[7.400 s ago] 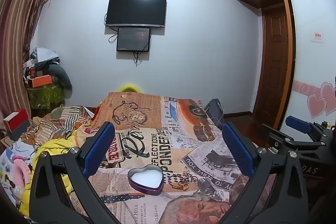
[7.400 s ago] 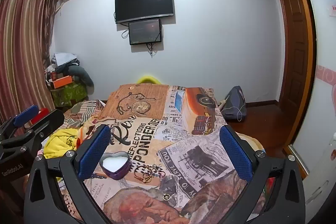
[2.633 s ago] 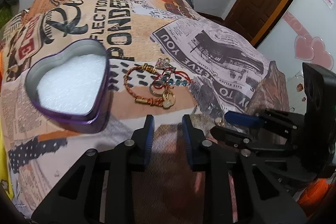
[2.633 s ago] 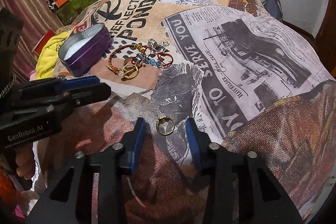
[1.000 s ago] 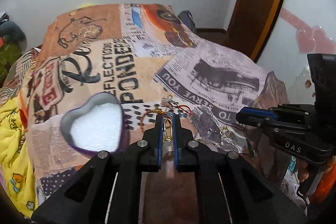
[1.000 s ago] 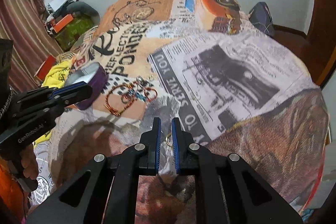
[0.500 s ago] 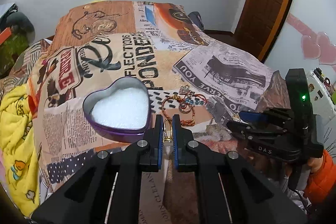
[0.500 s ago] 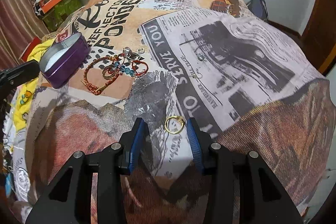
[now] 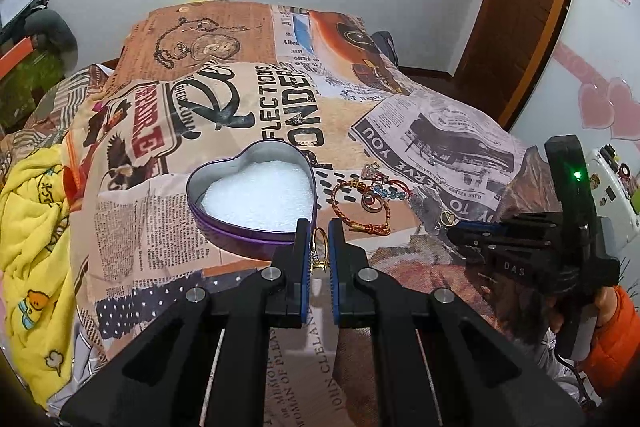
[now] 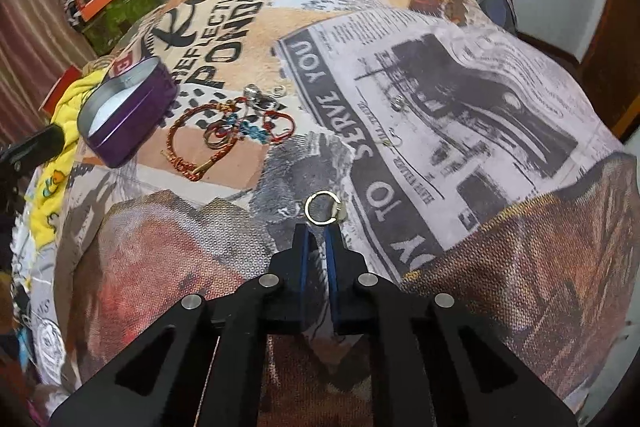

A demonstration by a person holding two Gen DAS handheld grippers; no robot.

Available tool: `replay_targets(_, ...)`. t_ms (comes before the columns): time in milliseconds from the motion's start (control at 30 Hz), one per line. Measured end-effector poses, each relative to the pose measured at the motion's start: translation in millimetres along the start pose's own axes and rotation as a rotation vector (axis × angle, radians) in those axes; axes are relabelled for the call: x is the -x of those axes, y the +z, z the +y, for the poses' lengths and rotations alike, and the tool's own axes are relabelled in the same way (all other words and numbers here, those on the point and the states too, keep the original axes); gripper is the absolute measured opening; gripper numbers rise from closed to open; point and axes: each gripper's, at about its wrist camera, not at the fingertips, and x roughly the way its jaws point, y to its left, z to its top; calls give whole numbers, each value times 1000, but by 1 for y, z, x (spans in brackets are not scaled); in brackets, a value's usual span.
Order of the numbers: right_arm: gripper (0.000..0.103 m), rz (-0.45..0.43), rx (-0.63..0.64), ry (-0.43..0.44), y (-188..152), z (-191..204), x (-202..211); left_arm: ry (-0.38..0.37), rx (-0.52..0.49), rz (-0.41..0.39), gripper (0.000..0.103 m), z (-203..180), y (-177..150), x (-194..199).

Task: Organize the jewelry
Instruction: 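Carry both rings over the heart tin and open both grippers inside it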

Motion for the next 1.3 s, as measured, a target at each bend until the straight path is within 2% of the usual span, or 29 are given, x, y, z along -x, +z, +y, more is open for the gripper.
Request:
replay_targets(300,19,-17,9,-50,12,1,-9,-2,8,-10,7,3,0,1)
replay_targets(367,27,-18,15,-61,14,1,-8,-1,11,-9,7,4,0,0)
replay_targets(433,29,-24,20,-61,15,0,-8,1,14,-6,7,5,0,-1)
replay_targets(600,28,-45,25,-45,13,-1,-9,1,18,-1,7,6,-1,-4)
replay_targets(667,18,-54,30,-44,11,1,-10,1,19,-3,7,6,0,-4)
replay_targets(800,18,-58,55,-67,12,9,-9,0,23,-10,7,7,2,-4)
replay_targets(967,18,-70,47,-23,21,16,-2,5,26,-36,7,10,8,0)
replay_targets(1300,18,-203,99,111,59,60,36,39,38,-88,7,26,27,5)
